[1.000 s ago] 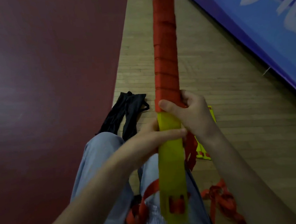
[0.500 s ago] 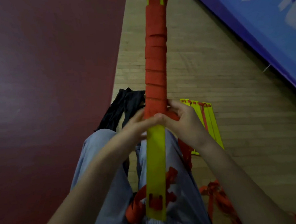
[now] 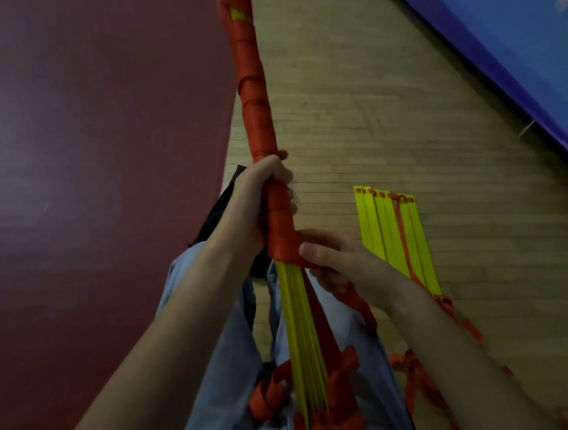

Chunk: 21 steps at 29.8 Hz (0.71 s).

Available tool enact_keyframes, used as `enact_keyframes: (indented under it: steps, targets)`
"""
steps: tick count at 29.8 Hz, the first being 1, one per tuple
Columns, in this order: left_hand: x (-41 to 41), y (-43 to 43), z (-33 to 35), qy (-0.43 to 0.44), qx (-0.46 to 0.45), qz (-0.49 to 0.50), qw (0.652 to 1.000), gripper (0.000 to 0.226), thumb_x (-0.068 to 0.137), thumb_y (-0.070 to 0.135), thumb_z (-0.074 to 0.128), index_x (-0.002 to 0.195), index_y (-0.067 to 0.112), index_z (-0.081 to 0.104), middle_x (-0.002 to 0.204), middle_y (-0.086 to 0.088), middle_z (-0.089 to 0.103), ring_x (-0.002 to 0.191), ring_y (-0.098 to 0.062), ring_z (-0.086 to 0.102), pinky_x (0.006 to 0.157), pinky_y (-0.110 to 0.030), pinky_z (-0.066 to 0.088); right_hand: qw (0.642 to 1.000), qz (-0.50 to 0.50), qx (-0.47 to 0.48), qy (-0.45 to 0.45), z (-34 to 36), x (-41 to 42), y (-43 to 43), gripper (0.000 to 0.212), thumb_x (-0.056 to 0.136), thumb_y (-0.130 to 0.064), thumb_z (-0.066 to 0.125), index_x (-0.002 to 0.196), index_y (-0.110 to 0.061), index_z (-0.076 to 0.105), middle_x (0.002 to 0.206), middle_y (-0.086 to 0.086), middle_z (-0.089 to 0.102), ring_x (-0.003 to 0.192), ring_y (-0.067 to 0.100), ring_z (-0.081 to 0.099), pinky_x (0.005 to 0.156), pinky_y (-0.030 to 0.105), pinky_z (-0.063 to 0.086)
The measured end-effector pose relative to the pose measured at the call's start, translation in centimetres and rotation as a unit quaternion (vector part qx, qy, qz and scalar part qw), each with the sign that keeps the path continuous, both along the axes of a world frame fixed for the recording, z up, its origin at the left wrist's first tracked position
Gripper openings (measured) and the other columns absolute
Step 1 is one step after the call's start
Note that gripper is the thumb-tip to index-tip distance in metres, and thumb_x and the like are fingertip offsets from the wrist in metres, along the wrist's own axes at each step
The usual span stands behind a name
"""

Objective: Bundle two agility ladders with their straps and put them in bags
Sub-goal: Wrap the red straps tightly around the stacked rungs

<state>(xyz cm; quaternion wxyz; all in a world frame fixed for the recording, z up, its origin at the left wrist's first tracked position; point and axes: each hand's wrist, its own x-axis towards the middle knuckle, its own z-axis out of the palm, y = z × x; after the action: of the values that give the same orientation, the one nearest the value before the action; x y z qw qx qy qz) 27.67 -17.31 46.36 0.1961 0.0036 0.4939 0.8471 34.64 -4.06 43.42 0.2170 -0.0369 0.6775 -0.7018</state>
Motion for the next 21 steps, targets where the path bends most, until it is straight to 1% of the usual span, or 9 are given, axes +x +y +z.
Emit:
enact_keyframes:
  steps: [3, 7, 9, 12, 14, 15, 18, 20, 21]
  targets:
    - [-0.4, -0.3, 0.0, -0.004, 0.132, -0.09, 0.987, 0.045, 0.052, 0.006, 0.056, 0.096, 0.014, 0.049, 0.056, 0.006, 0.046, 0.044, -0.006, 0.041, 0.042, -0.018, 0.039, 0.997, 0.035, -0.043, -0.062, -0.1, 0.3, 0.3, 0.011, 0.08, -0.022, 0.054, 0.085, -0.012, 0.055, 0.042, -0.016, 0.042, 0.033, -0.002, 0.028, 0.039, 0.015, 0.016]
    - [-0.4, 0.2, 0.3, 0.013, 0.283, -0.212, 0.935, 0.063, 0.047, 0.012, 0.074, 0.105, 0.011, 0.05, 0.061, 0.003, 0.052, 0.045, -0.007, 0.046, 0.046, -0.02, 0.044, 0.987, 0.063, -0.081, -0.125, 0.1, 0.4, -0.3, 0.012, 0.076, -0.02, 0.051, 0.07, -0.011, 0.047, 0.04, -0.012, 0.04, 0.03, -0.002, 0.028, 0.035, 0.011, 0.021]
    - [-0.4, 0.4, 0.5, 0.029, 0.248, -0.196, 0.948, 0.064, 0.05, 0.016, 0.072, 0.11, 0.01, 0.05, 0.072, -0.001, 0.059, 0.048, -0.009, 0.049, 0.053, -0.024, 0.048, 0.99, 0.044, -0.083, -0.103, 0.3, 0.5, -0.7, 0.011, 0.077, -0.019, 0.054, 0.067, -0.016, 0.055, 0.039, -0.013, 0.038, 0.03, -0.002, 0.028, 0.033, 0.01, 0.021]
    - [-0.2, 0.4, 1.2, 0.061, 0.015, -0.105, 0.992, 0.032, 0.072, 0.015, 0.065, 0.102, 0.013, 0.054, 0.085, -0.005, 0.066, 0.058, -0.013, 0.06, 0.061, -0.032, 0.055, 0.999, -0.012, -0.009, -0.031, 0.8, 0.6, -1.1, 0.021, 0.084, -0.011, 0.064, 0.068, -0.024, 0.062, 0.038, -0.013, 0.035, 0.031, -0.002, 0.027, 0.033, 0.012, 0.018]
    - [-0.1, 0.4, 1.1, 0.075, -0.135, -0.027, 0.988, 0.013, 0.082, 0.011, 0.064, 0.091, 0.014, 0.056, 0.079, -0.005, 0.064, 0.057, -0.01, 0.063, 0.058, -0.03, 0.054, 0.998, -0.046, 0.047, 0.009, 1.4, 0.5, -1.4, 0.021, 0.088, -0.008, 0.059, 0.071, -0.022, 0.057, 0.033, -0.013, 0.041, 0.027, 0.0, 0.036, 0.033, 0.008, 0.023]
    - [0.0, 0.5, 0.8, 0.077, -0.163, 0.002, 0.984, 0.014, 0.081, 0.009, 0.066, 0.089, 0.014, 0.056, 0.075, -0.005, 0.062, 0.054, -0.009, 0.063, 0.055, -0.028, 0.053, 0.996, -0.052, 0.062, 0.024, 1.4, 0.5, -1.5, 0.021, 0.089, -0.007, 0.057, 0.073, -0.021, 0.056, 0.032, -0.015, 0.045, 0.028, -0.003, 0.041, 0.033, 0.007, 0.028]
    - [0.4, 0.6, 0.0, 0.036, -0.145, 0.042, 0.988, 0.016, 0.079, 0.01, 0.069, 0.088, 0.012, 0.055, 0.067, -0.003, 0.059, 0.049, -0.009, 0.059, 0.048, -0.022, 0.05, 0.994, -0.042, 0.086, 0.058, 1.8, 0.9, -1.6, 0.012, 0.087, -0.012, 0.059, 0.077, -0.017, 0.057, 0.035, -0.018, 0.05, 0.033, -0.006, 0.047, 0.037, 0.004, 0.032]
    - [0.3, 0.2, -0.2, -0.013, -0.069, 0.015, 0.997, 0.01, 0.08, 0.009, 0.064, 0.082, 0.011, 0.055, 0.062, -0.002, 0.056, 0.046, -0.009, 0.055, 0.046, -0.019, 0.048, 0.993, -0.025, 0.094, 0.074, 1.9, 1.0, -1.2, 0.007, 0.081, -0.024, 0.061, 0.08, -0.018, 0.059, 0.037, -0.017, 0.05, 0.033, -0.003, 0.044, 0.037, 0.006, 0.029]
    - [0.3, -0.2, -0.1, -0.033, -0.009, -0.005, 0.999, 0.008, 0.076, 0.008, 0.062, 0.076, 0.011, 0.055, 0.058, 0.0, 0.054, 0.044, -0.008, 0.053, 0.045, -0.018, 0.046, 0.993, -0.014, 0.091, 0.071, 1.8, 0.9, -0.9, 0.015, 0.075, -0.033, 0.061, 0.082, -0.02, 0.06, 0.038, -0.016, 0.049, 0.032, -0.002, 0.04, 0.037, 0.009, 0.028]
